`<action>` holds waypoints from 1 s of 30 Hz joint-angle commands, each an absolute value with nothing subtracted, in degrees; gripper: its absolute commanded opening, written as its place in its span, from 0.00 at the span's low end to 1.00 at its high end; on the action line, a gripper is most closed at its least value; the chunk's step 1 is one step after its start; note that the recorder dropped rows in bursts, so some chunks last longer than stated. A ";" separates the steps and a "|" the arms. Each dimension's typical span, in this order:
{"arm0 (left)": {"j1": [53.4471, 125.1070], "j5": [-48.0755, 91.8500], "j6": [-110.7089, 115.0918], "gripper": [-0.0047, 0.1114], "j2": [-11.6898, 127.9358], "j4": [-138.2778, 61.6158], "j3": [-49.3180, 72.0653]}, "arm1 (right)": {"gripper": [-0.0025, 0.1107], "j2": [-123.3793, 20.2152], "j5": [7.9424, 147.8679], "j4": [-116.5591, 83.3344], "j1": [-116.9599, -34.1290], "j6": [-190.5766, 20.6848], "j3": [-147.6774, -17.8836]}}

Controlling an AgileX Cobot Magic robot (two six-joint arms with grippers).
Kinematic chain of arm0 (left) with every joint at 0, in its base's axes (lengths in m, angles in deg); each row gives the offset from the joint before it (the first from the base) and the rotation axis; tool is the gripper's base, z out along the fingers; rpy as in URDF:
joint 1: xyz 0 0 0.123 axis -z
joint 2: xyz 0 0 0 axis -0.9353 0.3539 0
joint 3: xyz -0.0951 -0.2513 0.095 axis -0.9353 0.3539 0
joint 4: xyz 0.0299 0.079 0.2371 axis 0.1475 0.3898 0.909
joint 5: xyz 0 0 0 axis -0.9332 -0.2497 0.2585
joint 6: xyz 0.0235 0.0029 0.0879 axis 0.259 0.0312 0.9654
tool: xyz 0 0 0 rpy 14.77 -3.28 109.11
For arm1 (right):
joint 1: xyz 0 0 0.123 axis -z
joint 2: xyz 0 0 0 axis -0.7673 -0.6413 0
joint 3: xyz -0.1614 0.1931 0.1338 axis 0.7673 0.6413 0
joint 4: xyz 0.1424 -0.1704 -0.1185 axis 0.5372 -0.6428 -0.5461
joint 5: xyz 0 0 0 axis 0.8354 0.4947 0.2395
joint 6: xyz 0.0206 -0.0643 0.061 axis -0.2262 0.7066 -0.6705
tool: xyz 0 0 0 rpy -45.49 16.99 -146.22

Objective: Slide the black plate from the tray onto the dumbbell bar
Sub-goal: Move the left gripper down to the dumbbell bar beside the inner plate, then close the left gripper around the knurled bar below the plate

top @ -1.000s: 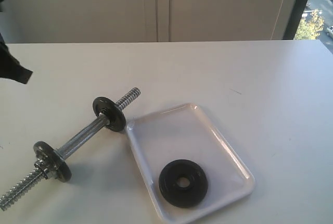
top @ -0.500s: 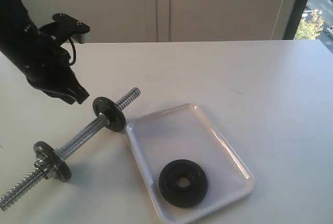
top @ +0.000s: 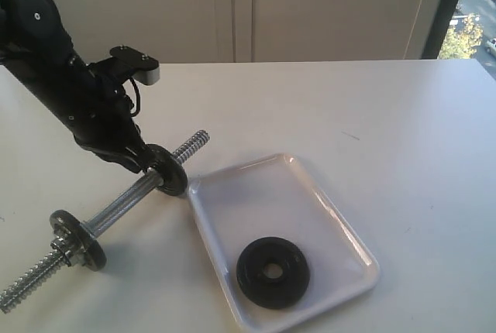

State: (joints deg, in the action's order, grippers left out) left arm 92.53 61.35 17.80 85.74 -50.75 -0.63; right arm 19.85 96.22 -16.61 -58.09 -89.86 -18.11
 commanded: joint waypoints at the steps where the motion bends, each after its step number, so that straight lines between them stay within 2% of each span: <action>1: 92.85 62.16 18.06 0.13 86.64 -51.63 -1.03 | 0.02 20.22 95.82 -16.61 -58.10 -90.05 -17.88; 7: 92.85 62.52 18.06 0.49 87.76 -51.34 -1.03 | 0.02 20.22 95.82 -16.61 -58.10 -90.05 -17.88; 10: 92.85 62.40 18.06 0.58 87.90 -51.20 -1.03 | 0.02 20.22 95.82 -16.61 -58.10 -90.62 -17.88; 13: 92.85 62.26 18.06 0.60 87.90 -51.20 -1.03 | 0.02 20.22 95.82 -16.61 -58.10 -90.62 -17.88; 30: 92.85 58.53 17.93 0.60 94.37 -48.78 -0.51 | 0.02 20.22 95.82 -16.61 -58.10 -90.62 -17.88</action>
State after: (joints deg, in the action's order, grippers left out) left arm 92.53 58.28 18.04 93.86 -48.42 -0.88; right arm 19.85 96.22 -16.61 -58.09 -90.58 -18.11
